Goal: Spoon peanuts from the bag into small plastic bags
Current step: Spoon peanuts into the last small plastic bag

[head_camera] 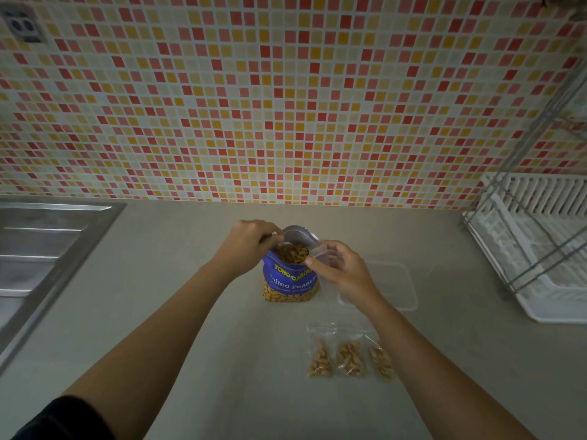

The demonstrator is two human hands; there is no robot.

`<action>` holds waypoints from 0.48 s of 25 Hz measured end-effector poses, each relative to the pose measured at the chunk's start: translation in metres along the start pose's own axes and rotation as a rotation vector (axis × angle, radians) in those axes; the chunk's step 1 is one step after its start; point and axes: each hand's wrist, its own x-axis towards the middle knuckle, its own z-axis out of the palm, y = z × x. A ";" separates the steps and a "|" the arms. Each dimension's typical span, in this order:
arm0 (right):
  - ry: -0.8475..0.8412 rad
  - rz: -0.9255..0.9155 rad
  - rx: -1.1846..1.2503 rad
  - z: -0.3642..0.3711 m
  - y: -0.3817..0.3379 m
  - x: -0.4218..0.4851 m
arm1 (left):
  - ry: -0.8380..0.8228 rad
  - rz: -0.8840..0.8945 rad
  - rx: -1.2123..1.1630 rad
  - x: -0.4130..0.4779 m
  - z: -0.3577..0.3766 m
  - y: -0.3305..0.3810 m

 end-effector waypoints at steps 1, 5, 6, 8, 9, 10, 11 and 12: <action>-0.003 0.003 -0.018 0.000 0.000 0.000 | 0.013 -0.075 -0.024 -0.001 0.005 -0.004; 0.008 0.006 -0.053 0.000 0.004 0.000 | 0.155 -0.437 -0.246 -0.003 0.011 -0.013; 0.012 0.008 -0.051 0.001 0.006 0.001 | 0.127 -0.466 -0.285 -0.003 0.010 -0.014; 0.014 0.006 -0.038 0.001 0.007 0.001 | 0.055 -0.494 -0.379 -0.005 0.008 -0.012; 0.017 0.005 -0.034 0.001 0.007 0.001 | 0.038 -0.520 -0.442 -0.005 0.007 -0.012; 0.018 0.004 -0.032 0.001 0.007 0.002 | 0.046 -0.562 -0.511 -0.005 0.007 -0.014; 0.016 0.004 -0.034 0.001 0.007 0.002 | 0.069 -0.615 -0.587 -0.005 0.008 -0.017; 0.012 0.007 -0.039 0.001 0.007 0.002 | 0.094 -0.676 -0.663 -0.005 0.010 -0.020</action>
